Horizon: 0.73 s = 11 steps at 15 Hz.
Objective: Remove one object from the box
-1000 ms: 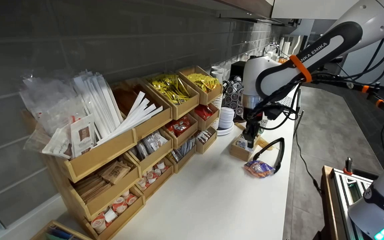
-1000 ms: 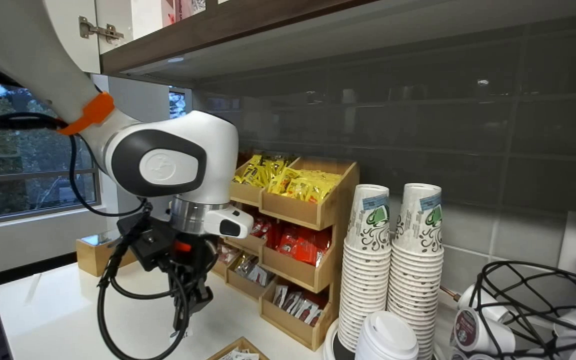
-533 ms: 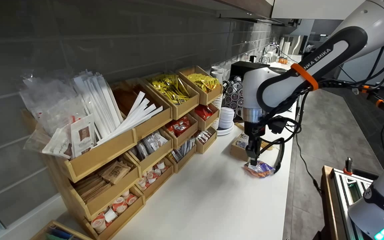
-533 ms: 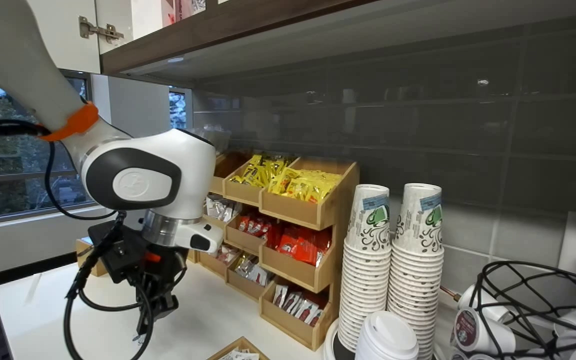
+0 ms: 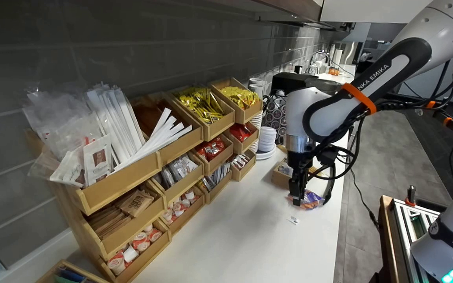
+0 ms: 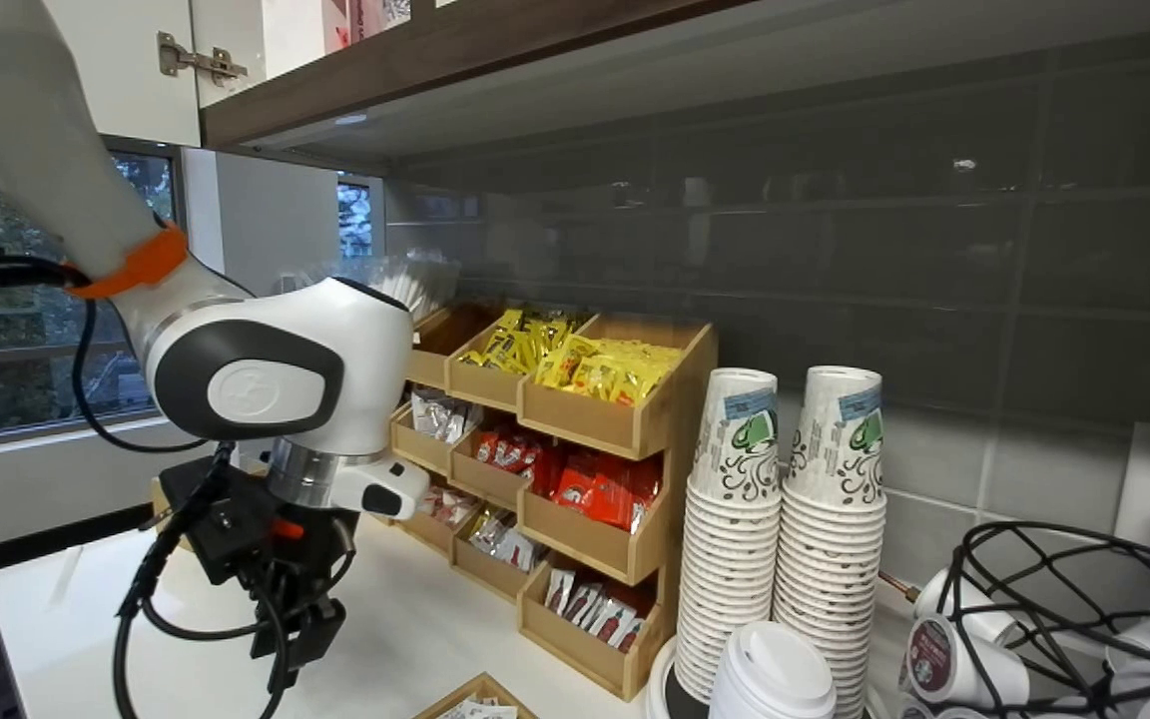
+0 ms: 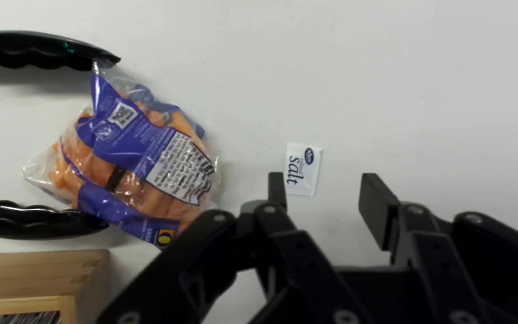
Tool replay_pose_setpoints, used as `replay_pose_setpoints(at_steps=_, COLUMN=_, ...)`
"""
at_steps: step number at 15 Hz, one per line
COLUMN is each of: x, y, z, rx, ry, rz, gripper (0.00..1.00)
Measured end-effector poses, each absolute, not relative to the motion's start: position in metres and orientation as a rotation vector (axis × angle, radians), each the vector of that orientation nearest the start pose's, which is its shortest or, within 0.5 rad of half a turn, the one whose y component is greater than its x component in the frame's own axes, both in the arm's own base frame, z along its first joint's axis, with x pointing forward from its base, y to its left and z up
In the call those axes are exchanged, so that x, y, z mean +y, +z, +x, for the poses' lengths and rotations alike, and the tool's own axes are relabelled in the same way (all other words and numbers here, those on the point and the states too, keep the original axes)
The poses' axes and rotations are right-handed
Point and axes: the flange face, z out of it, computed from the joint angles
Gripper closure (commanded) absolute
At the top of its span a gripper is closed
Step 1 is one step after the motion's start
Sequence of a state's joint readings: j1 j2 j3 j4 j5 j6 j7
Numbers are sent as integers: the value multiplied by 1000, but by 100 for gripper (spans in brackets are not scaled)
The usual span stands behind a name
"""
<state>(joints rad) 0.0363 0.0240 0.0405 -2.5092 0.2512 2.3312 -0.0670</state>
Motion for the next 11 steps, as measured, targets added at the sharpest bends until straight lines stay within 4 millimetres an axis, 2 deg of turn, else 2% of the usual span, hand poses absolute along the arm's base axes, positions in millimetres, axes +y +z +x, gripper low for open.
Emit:
replay_pose_setpoints(at_steps=2, x=38, y=257, z=441, rx=74, ry=298, rz=-2962, gripper=7)
replay_pose_setpoints(at_steps=3, x=37, y=259, z=441, rx=75, ry=294, rz=-2962, gripper=25)
replay_pose_setpoints(at_steps=5, x=36, y=262, z=442, rx=77, ry=281, rz=-2962, gripper=9)
replay_pose_setpoints(at_steps=6, x=36, y=264, z=443, rx=78, ry=276, rz=-2962, gripper=7)
replay_pose_setpoints(at_steps=11, x=36, y=266, z=443, rx=78, ry=270, rz=-2963, gripper=7)
